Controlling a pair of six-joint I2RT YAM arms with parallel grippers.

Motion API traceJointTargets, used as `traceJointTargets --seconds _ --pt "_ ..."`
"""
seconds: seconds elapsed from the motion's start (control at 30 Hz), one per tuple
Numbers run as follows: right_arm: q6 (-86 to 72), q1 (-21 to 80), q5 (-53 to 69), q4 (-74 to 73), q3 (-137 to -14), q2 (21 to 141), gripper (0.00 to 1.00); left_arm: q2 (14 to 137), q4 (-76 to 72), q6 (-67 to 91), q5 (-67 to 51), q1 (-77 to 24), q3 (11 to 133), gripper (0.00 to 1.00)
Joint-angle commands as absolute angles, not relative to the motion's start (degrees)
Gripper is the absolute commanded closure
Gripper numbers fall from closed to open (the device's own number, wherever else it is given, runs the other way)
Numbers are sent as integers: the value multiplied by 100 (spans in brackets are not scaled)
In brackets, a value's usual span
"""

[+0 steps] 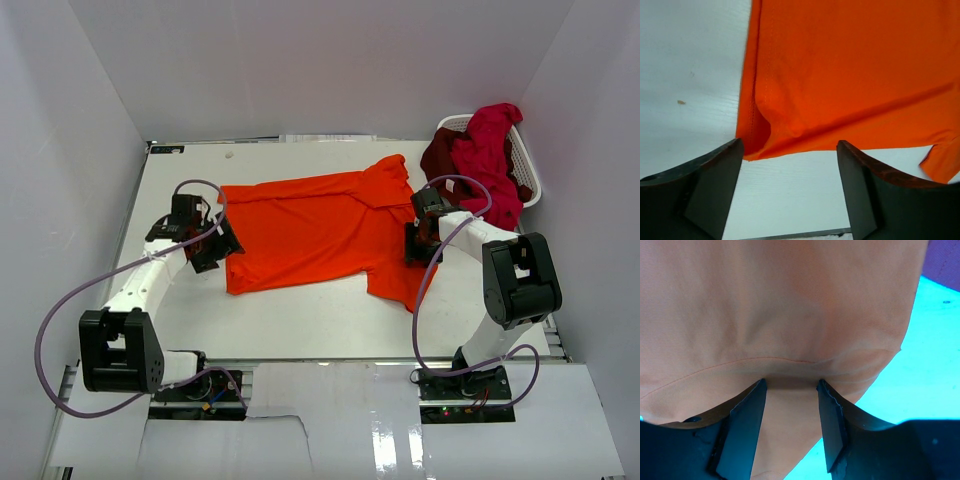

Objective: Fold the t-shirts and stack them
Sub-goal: Flatten out the tshirt

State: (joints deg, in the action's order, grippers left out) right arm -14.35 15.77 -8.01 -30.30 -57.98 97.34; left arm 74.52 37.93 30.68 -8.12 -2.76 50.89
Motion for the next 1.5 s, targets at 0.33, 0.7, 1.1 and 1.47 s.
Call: traceJointTargets --seconds 0.33,0.7,1.1,1.47 --pt "-1248 1538 -765 -3586 -5678 10037 47 7919 3674 1485 -1863 -255 5353 8" --pt "-1239 1538 -729 -3463 -5520 10046 47 8305 3665 1538 -2065 -255 5019 25" --pt "-1248 1538 -703 -3401 -5458 10055 47 8868 3674 1644 -2144 -255 5036 61" --pt "-1239 1538 -659 -3357 -5405 10072 47 8710 3832 1863 -1477 -237 5027 68"
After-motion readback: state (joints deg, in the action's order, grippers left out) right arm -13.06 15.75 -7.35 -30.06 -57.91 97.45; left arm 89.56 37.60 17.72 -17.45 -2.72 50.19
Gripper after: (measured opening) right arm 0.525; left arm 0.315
